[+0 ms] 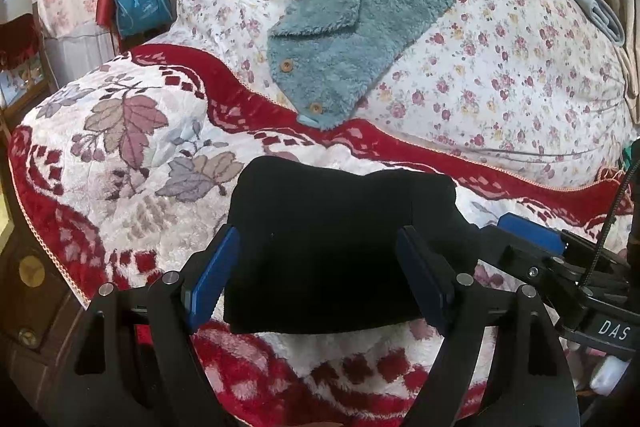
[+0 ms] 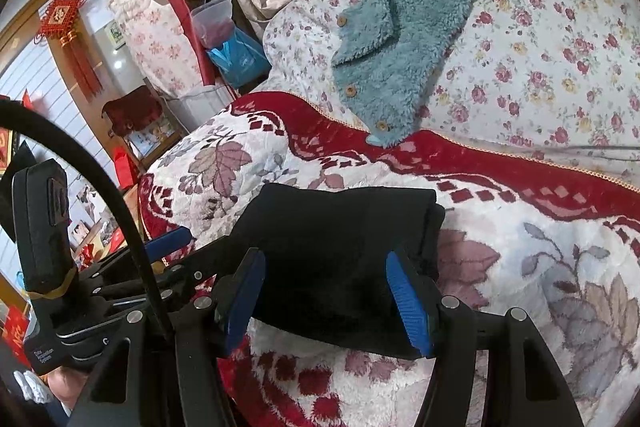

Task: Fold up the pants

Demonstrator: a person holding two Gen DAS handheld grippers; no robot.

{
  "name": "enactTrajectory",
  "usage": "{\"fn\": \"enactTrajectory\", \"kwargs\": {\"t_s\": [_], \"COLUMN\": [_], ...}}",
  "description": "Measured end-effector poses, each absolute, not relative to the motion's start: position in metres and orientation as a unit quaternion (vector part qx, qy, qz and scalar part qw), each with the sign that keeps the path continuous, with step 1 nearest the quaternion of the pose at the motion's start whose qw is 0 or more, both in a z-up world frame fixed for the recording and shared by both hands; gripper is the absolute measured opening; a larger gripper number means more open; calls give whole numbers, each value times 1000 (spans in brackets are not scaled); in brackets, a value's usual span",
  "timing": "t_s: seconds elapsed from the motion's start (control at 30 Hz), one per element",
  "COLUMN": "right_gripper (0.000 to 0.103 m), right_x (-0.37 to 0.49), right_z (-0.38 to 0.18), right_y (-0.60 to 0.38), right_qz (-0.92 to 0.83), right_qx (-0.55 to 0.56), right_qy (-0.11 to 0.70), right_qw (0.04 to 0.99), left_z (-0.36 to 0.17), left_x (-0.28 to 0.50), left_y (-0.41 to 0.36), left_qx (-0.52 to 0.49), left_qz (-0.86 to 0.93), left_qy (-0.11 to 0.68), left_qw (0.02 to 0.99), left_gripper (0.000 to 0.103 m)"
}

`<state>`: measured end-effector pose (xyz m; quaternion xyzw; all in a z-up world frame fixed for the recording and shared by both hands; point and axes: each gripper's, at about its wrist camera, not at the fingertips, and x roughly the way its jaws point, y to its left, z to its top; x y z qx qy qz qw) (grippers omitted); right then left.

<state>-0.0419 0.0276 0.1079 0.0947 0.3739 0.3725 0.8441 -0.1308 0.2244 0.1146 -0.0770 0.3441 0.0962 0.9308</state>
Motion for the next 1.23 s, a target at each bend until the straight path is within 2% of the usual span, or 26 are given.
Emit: {"fn": "enactTrajectory", "kwargs": {"t_s": [0.8,1.23], "right_gripper": [61,61], "right_x": [-41,-42], "right_z": [105,108], "right_y": [35,23], "right_qz": [374,370], "right_qx": [92,100], "right_qy": [379,376], "right_qw": [841,844], "left_z": [114,130], "left_x": [-126,-134], "left_y": [236,217], "left_qx": [-75,-32], "left_qz": [99,100], "left_qy": [342,301], "left_qw": [931,948], "left_gripper": [81,81]}}
